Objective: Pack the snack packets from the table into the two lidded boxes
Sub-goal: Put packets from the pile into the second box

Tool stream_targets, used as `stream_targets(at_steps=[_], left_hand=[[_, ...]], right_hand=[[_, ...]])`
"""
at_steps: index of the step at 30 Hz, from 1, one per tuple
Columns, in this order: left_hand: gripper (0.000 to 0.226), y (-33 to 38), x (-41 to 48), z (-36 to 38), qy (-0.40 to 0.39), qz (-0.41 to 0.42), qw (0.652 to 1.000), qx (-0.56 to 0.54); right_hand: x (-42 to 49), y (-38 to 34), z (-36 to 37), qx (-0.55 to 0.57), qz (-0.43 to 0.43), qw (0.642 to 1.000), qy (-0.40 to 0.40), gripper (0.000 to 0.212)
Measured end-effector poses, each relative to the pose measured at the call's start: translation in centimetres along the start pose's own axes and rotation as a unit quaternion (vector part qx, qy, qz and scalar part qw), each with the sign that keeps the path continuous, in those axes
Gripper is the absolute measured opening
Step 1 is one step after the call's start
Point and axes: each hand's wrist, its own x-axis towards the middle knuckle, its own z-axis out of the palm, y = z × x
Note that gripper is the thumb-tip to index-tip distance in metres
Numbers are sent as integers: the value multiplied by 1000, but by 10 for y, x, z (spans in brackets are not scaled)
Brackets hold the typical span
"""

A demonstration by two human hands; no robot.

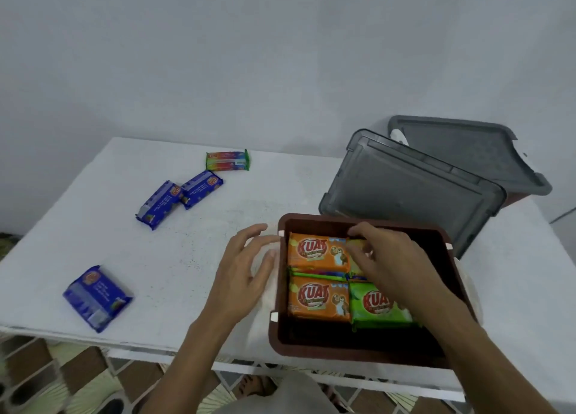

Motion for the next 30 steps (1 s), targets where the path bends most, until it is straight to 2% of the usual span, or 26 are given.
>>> stream_targets(at_steps=[5,7,9,12,14,16,20,22,27,30], left_hand=[[26,-54,-9,-53,36,-63,995,71],[28,-78,-16,-78,58,-130,983,118],[33,-100,-25,-101,68,-233,956,163],[49,-125,-39,-129,62,-383,889,244],[58,-137,-47,-140,45,-451,848,275],[67,-146,-52,-145,32,-491,827,274],[75,-157,-53,-145,22,-497,827,260],[75,-159,-49,-144,27,-497,829,256],[66,-164,-45,-144,44,-484,844,229],[69,-166,-48,-144,60,-472,856,201]], right_hand=[[59,-72,19,72,-108,991,32,32],[84,-103,34,88,-144,986,12,34],[110,-137,53,89,-175,980,-16,36],[149,-188,85,50,-223,971,-69,45],[171,-219,108,29,-261,960,-101,51],[189,-247,129,-8,-292,948,-126,57],[211,-287,165,-104,-321,924,-182,80],[214,-296,179,-160,-328,911,-190,82],[220,-312,186,-259,-352,891,-125,70],[221,-310,179,-243,-377,888,-100,72]])
